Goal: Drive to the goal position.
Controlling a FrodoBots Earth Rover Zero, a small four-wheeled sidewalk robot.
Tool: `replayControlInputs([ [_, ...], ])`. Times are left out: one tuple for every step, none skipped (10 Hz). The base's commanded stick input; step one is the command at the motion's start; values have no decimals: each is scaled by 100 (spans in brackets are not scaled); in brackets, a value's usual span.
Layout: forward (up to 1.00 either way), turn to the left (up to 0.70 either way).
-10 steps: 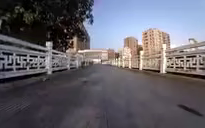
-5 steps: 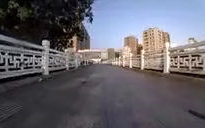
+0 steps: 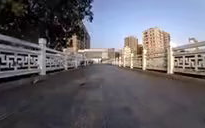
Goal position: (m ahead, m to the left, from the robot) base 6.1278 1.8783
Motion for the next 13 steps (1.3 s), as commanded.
replayControlInputs([
  [45,1],
  [45,3],
  [45,3],
  [45,3],
  [45,3],
  [45,3],
  [45,4],
  [45,0],
  [45,0],
  [45,0],
  [45,0],
  [45,0],
  [45,0],
])
